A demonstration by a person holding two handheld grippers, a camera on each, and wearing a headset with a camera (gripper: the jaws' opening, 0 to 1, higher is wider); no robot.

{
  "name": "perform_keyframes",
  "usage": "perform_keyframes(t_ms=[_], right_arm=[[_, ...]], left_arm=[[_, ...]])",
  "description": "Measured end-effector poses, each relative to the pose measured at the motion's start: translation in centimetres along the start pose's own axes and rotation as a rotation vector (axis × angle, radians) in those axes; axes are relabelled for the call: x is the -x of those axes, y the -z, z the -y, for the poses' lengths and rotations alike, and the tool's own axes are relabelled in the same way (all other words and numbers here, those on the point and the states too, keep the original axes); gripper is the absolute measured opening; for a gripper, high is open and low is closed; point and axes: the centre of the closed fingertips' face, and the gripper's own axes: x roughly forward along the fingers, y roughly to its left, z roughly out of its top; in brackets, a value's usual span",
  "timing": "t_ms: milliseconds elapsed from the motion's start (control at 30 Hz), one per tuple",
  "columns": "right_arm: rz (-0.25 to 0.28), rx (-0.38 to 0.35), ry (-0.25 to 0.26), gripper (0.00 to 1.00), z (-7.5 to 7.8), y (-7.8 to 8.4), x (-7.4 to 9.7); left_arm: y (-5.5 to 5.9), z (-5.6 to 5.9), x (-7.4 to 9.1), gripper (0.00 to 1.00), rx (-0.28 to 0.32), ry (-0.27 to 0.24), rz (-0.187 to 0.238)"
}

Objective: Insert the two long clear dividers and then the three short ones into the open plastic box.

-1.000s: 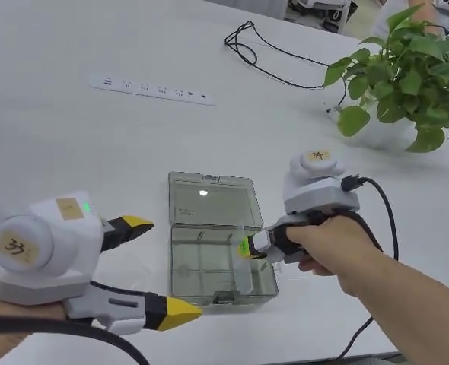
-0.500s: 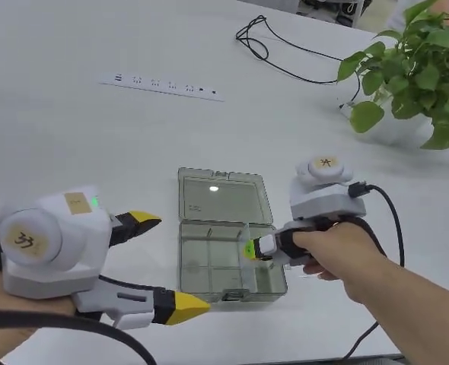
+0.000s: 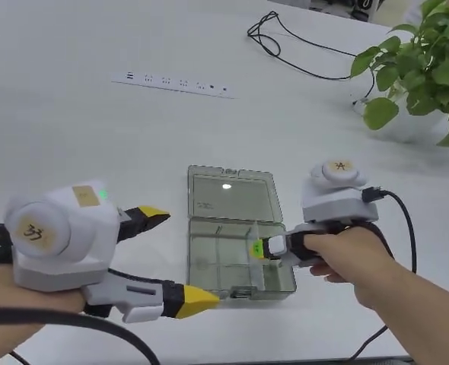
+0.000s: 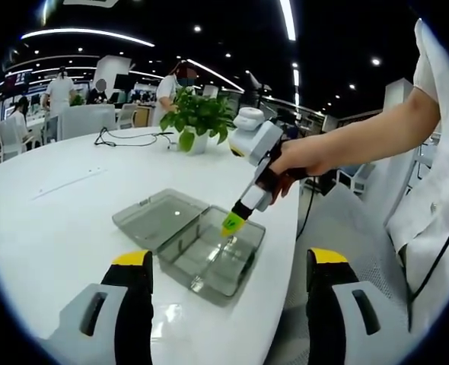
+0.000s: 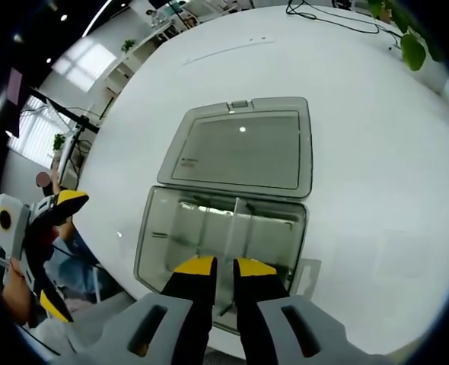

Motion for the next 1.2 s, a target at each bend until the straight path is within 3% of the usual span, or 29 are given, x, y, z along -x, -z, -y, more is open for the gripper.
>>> perform_keyframes(t_ms=[467, 733, 933, 1200], right_arm=[[0.067, 0.038, -0.073, 0.16, -0.8, -0.5, 1.7], [0.151, 0.084, -0.123, 0.21, -1.1, -1.6, 4.0], [0.275, 0.172, -0.170, 0.26, -1.8, -2.9, 6.6], [0.352, 0.324, -0.217, 0.35, -3.5, -2.4, 9.5]], left_arm=[[0.2, 0.5, 1.4, 0.84, 0.016, -0.069, -0.010], [0.7, 0.1, 2.0, 0.84, 0.017, -0.113, -0.036], [1.3, -0.4, 2.6, 0.84, 0.013, -0.146, -0.067], [2.7, -1.0, 3.0, 0.82, 0.030, -0.175, -0.112]])
